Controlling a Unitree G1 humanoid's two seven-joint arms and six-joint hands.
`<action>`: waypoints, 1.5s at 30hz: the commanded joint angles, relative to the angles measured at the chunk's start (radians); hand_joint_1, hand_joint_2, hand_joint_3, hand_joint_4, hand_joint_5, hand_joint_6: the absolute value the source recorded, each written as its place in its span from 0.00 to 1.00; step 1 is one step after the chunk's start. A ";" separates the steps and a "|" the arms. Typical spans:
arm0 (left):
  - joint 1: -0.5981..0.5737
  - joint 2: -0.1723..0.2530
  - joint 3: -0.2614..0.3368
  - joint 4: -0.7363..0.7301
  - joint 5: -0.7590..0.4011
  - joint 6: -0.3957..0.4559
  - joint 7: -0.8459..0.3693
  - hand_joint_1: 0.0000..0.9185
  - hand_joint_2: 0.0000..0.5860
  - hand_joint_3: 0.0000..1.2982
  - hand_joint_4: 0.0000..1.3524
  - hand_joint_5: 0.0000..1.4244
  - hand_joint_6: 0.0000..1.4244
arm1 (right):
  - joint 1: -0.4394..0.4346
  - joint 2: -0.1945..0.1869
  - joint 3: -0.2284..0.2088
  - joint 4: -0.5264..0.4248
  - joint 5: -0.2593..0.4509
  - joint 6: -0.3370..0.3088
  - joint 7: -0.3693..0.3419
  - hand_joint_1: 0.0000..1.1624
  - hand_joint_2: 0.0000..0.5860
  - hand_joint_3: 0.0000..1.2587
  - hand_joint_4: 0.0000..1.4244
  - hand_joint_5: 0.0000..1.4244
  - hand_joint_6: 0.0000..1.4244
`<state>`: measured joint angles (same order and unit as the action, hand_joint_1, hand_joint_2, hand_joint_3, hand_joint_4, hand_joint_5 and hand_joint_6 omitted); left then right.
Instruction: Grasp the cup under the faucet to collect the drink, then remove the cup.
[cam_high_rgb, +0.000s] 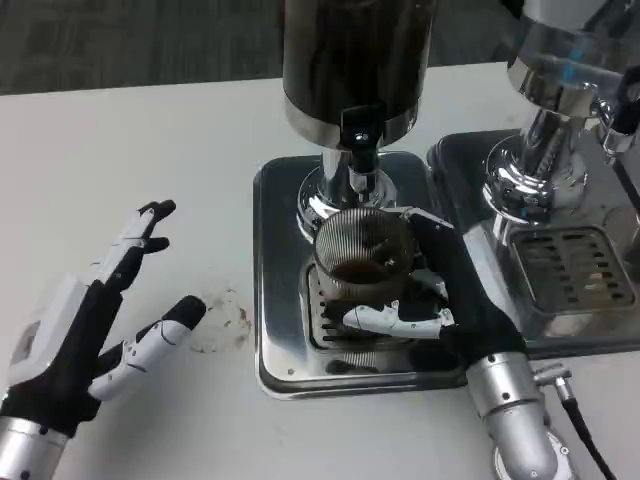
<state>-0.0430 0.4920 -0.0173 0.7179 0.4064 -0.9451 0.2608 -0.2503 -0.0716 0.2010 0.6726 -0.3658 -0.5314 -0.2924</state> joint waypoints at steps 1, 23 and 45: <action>-0.006 0.000 -0.010 0.015 -0.007 -0.009 -0.015 0.00 0.29 0.07 0.00 0.13 0.06 | 0.020 0.001 -0.019 -0.067 0.003 -0.009 -0.028 0.86 0.14 0.52 0.49 0.45 0.45; -0.002 -0.001 -0.028 0.003 0.015 -0.010 0.007 0.00 0.30 0.07 0.00 0.14 0.06 | 0.153 -0.015 -0.024 -0.307 0.014 0.060 0.044 0.86 0.14 0.54 0.50 0.47 0.48; 0.176 0.104 -0.004 -0.308 0.155 0.193 0.012 0.00 0.31 0.00 0.00 0.00 0.00 | 0.322 -0.047 -0.038 -0.582 0.056 0.114 0.184 0.86 0.14 0.55 0.52 0.49 0.53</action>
<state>0.1120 0.5781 -0.0326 0.4345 0.5585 -0.7672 0.2717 0.0604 -0.1202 0.1695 0.1380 -0.3281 -0.4100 -0.1163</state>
